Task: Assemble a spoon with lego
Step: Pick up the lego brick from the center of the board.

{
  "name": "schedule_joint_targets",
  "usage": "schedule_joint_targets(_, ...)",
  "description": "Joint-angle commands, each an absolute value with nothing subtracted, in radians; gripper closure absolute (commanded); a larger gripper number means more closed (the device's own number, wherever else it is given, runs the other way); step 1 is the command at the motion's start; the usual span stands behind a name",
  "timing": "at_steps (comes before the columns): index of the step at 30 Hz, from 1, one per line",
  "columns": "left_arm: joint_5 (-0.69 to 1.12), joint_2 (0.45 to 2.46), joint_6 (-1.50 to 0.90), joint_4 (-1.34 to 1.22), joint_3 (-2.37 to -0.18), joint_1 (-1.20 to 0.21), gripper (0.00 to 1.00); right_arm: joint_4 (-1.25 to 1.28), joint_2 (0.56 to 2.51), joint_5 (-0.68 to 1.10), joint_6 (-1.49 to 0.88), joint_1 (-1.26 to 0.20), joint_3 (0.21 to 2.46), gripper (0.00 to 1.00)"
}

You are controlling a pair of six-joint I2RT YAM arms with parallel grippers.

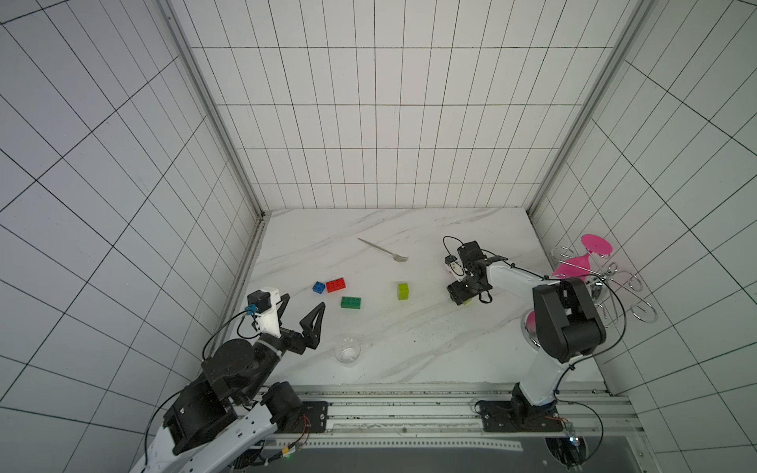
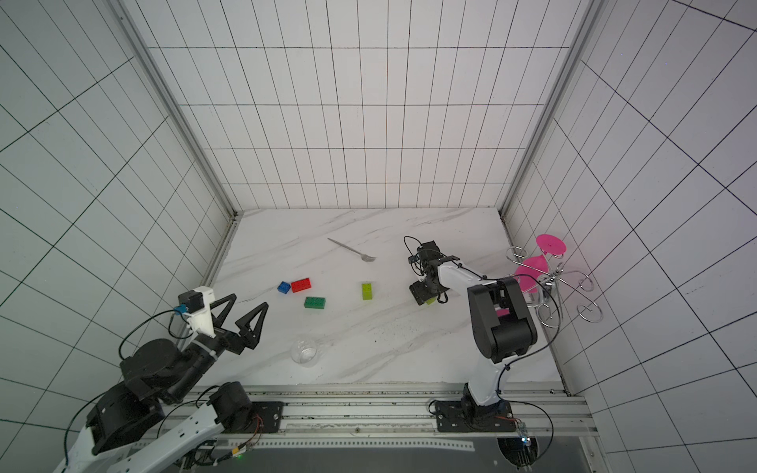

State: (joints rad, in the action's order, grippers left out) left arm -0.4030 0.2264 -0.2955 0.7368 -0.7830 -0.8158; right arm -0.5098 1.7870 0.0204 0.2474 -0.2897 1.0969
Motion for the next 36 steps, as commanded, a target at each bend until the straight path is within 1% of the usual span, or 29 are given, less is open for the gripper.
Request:
schedule_joint_targets(1, -0.414, 0.213, -0.287, 0.733, -0.779, -0.819, 0.02, -0.579, 1.799, 0.108, 0.274, -0.293, 1.15, 0.29)
schedule_joint_targets(4, -0.414, 0.215, -0.288, 0.732, -0.779, -0.819, 0.02, -0.612, 1.823, 0.13, 0.287, -0.293, 1.181, 0.38)
schedule_joint_targets(7, -0.415, 0.216, -0.288, 0.732, -0.778, -0.819, 0.02, -0.66, 1.841, 0.095, 0.286, -0.293, 1.214, 0.43)
schedule_joint_targets(16, -0.413, 0.227, -0.287, 0.727, -0.778, -0.819, 0.02, -0.716, 1.83, 0.038, 0.289, -0.293, 1.23, 0.47)
schedule_joint_targets(19, -0.413, 0.227, -0.285, 0.727, -0.778, -0.819, 0.02, -0.716, 1.846, 0.05, 0.299, -0.293, 1.234, 0.51)
schedule_joint_targets(22, -0.415, 0.225, -0.285, 0.73, -0.778, -0.819, 0.02, -0.722, 1.867, 0.061, 0.298, -0.293, 1.252, 0.57)
schedule_joint_targets(30, -0.417, 0.225, -0.287, 0.732, -0.778, -0.819, 0.02, -0.726, 1.895, 0.042, 0.296, -0.293, 1.274, 0.61)
schedule_joint_targets(33, -0.419, 0.224, -0.287, 0.732, -0.779, -0.819, 0.02, -0.728, 1.881, 0.045, 0.298, -0.296, 1.28, 0.72)
schedule_joint_targets(36, -0.418, 0.225, -0.287, 0.732, -0.778, -0.819, 0.02, -0.727, 1.84, 0.057, 0.309, -0.307, 1.287, 0.76)
